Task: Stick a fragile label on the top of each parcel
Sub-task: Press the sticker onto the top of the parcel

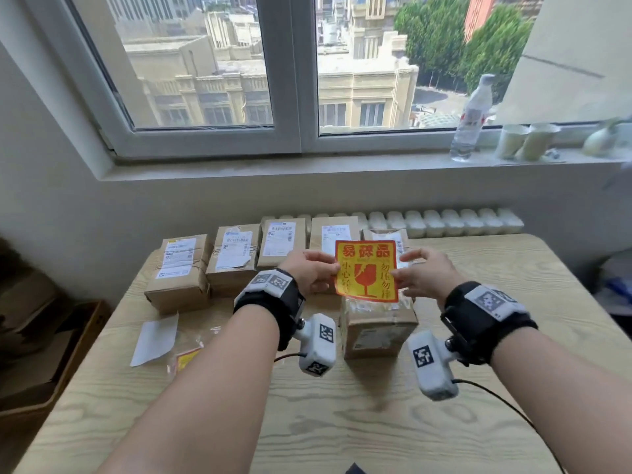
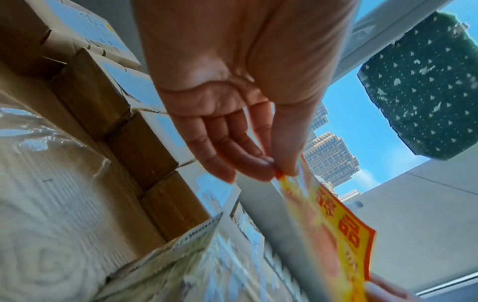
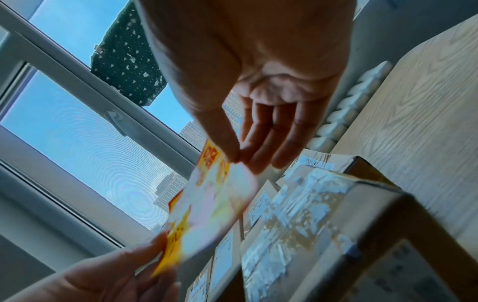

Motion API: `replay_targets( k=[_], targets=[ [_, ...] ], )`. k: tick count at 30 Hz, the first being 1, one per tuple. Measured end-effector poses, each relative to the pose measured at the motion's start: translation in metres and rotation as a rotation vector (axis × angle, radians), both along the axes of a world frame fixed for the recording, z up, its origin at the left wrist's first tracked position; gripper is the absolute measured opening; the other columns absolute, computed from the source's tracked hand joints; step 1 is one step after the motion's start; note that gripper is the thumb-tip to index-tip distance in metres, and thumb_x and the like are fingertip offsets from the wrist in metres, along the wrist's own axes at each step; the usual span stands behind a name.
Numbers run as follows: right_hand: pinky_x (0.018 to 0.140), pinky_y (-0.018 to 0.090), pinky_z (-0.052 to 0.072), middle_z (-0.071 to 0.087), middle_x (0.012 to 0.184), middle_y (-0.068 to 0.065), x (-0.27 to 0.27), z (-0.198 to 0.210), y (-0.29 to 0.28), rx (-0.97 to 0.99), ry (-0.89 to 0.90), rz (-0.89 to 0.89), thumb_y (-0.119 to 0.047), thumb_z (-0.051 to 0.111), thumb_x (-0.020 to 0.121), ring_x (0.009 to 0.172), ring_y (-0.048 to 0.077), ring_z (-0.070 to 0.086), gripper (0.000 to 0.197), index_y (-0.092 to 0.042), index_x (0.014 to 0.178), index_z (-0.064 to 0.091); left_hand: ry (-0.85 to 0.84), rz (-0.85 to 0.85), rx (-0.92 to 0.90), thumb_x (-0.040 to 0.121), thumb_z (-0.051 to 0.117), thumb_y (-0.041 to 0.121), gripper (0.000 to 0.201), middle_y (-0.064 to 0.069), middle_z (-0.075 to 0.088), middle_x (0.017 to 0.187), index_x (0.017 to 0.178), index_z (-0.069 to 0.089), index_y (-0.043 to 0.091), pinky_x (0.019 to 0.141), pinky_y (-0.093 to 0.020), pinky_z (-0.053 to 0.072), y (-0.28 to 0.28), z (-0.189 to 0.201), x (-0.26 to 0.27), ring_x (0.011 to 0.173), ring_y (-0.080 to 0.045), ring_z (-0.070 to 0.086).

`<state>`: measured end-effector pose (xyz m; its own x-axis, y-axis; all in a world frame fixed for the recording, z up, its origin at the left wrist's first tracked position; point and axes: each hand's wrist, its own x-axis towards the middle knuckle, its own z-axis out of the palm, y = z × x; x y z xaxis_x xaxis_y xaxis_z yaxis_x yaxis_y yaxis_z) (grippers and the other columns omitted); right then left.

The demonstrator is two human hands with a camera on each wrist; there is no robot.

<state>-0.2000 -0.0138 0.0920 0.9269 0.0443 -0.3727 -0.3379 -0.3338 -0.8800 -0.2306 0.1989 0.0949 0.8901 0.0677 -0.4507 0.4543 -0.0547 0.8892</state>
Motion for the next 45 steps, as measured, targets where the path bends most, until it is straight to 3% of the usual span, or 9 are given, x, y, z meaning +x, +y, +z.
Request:
replay_targets(
  k=[6,11,14,19,23,29,34,39,45],
  targets=[
    [0.071,0.045,0.06,0.062,0.088,0.014,0.006,-0.025,-0.015,-0.092,-0.093,-0.037,0.004,0.06,0.088,0.079,0.03,0.069,0.02,-0.011,0.079,0.049,0.058,0.022,0.04,0.079,0.068,-0.01,0.042,-0.008,0.067,0.098,0.115,0.055,0.008,0.054,-0.019,0.056,-0.026,-0.014,-0.002,0.077,-0.015,0.067],
    [0.069,0.041,0.059,0.066,0.081,0.007,0.0,-0.044,-0.026,-0.206,-0.149,0.089,0.006,0.065,0.079,0.08,0.027,0.068,0.026,-0.019,0.074,0.063,0.018,0.039,0.189,0.075,0.072,-0.01,0.032,-0.011,0.065,0.091,0.096,0.055,0.006,0.074,-0.033,0.06,-0.037,-0.034,-0.001,0.08,-0.022,0.069],
    [0.062,0.029,0.055,0.065,0.085,0.005,-0.003,-0.049,-0.026,-0.208,-0.14,0.133,0.008,0.068,0.078,0.083,0.021,0.066,0.028,-0.02,0.08,0.067,-0.025,0.027,0.243,0.076,0.074,-0.005,0.019,-0.012,0.07,0.089,0.081,0.062,0.009,0.071,-0.027,0.06,-0.041,-0.043,-0.001,0.077,-0.019,0.069],
    [0.066,0.027,0.057,0.065,0.086,0.002,-0.005,-0.053,-0.025,-0.187,-0.154,0.144,0.009,0.07,0.077,0.085,0.017,0.065,0.032,-0.015,0.099,0.069,-0.038,0.058,0.297,0.07,0.082,0.006,0.025,-0.001,0.071,0.097,0.086,0.074,0.022,0.074,-0.026,0.055,-0.042,-0.051,-0.004,0.091,-0.015,0.068],
    [0.066,0.025,0.055,0.063,0.086,-0.001,-0.004,-0.055,-0.026,-0.195,-0.175,0.158,0.007,0.07,0.077,0.086,0.015,0.063,0.033,-0.015,0.102,0.069,-0.045,0.065,0.34,0.071,0.082,0.007,0.03,0.003,0.071,0.096,0.097,0.074,0.02,0.06,-0.015,0.045,-0.043,-0.053,-0.004,0.088,-0.008,0.065],
    [0.063,0.026,0.056,0.063,0.085,0.0,-0.003,-0.059,-0.028,-0.207,-0.214,0.193,0.005,0.07,0.075,0.084,0.015,0.063,0.033,-0.021,0.095,0.065,-0.043,0.039,0.419,0.069,0.084,0.011,0.031,0.003,0.071,0.096,0.096,0.074,0.023,0.08,-0.027,0.053,-0.041,-0.058,-0.001,0.091,-0.011,0.066],
    [0.057,0.018,0.05,0.061,0.089,-0.001,-0.002,-0.059,-0.027,-0.255,-0.222,0.25,-0.006,0.08,0.071,0.082,0.012,0.061,0.037,-0.023,0.1,0.064,-0.061,-0.02,0.481,0.061,0.089,0.014,0.041,0.003,0.068,0.094,0.097,0.073,0.024,0.08,-0.027,0.054,-0.042,-0.063,0.0,0.09,-0.012,0.066],
    [0.067,0.024,0.05,0.056,0.088,-0.005,-0.002,-0.059,-0.026,-0.39,-0.263,0.32,-0.02,0.087,0.061,0.083,0.013,0.057,0.054,-0.026,0.108,0.06,-0.08,-0.114,0.564,0.056,0.092,0.02,0.053,-0.001,0.062,0.101,0.099,0.063,0.028,0.077,-0.031,0.054,-0.047,-0.063,0.0,0.09,-0.015,0.063],
    [0.086,0.037,0.053,0.053,0.125,0.0,0.0,-0.065,-0.027,-0.639,-0.304,0.409,-0.055,0.086,0.05,0.102,0.016,0.056,0.096,-0.033,0.133,0.043,-0.098,-0.172,0.699,0.052,0.092,0.029,0.079,-0.002,0.042,0.124,0.121,0.052,0.035,0.092,-0.035,0.051,-0.046,-0.064,0.002,0.108,-0.018,0.053]
  ],
)
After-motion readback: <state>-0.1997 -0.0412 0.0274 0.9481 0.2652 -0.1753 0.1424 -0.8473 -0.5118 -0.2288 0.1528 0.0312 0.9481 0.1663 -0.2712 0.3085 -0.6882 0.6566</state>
